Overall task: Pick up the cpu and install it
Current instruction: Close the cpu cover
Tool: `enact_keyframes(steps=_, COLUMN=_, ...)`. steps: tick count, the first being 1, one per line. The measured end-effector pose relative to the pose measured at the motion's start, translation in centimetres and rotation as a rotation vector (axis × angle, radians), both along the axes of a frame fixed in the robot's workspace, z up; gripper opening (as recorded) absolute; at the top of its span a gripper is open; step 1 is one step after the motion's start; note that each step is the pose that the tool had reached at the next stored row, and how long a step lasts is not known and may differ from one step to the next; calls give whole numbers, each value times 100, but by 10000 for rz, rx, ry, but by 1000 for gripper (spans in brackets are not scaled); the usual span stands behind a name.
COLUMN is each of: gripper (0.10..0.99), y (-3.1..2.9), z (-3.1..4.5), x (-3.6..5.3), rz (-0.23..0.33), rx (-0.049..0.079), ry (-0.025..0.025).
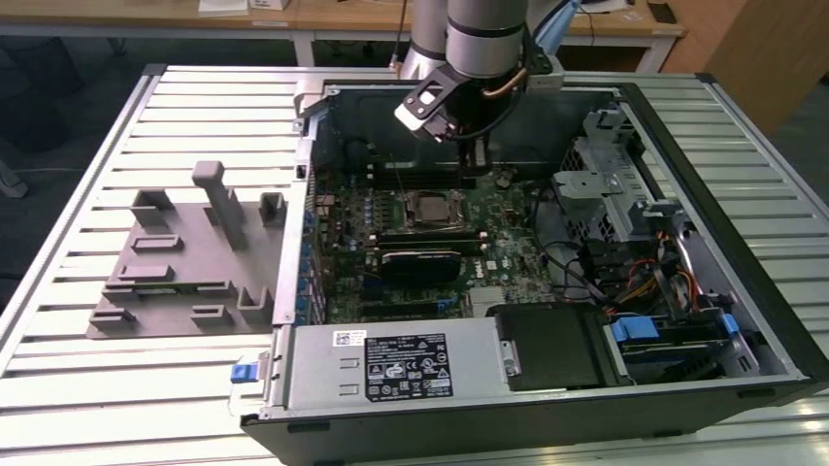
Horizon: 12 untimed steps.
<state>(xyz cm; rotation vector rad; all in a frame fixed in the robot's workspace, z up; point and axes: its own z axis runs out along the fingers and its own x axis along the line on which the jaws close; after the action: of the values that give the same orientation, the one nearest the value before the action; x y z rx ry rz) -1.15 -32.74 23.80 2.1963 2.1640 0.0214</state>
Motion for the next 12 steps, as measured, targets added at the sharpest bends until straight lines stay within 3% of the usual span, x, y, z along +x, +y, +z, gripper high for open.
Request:
enact_keyframes(steps=1, gripper=106, y=0, z=-4, x=0, rz=0, rx=-20, ry=114)
enact_keyframes(steps=2, gripper=106, y=0, z=-12, x=0, rz=0, rx=-34, ry=191)
enact_keyframes(steps=3, gripper=106, y=-1, z=-21, x=0, rz=0, rx=-39, ry=212)
enact_keyframes(steps=12, gripper=106, y=-53, z=-121, x=-63, rz=0, rx=-40, ry=214)
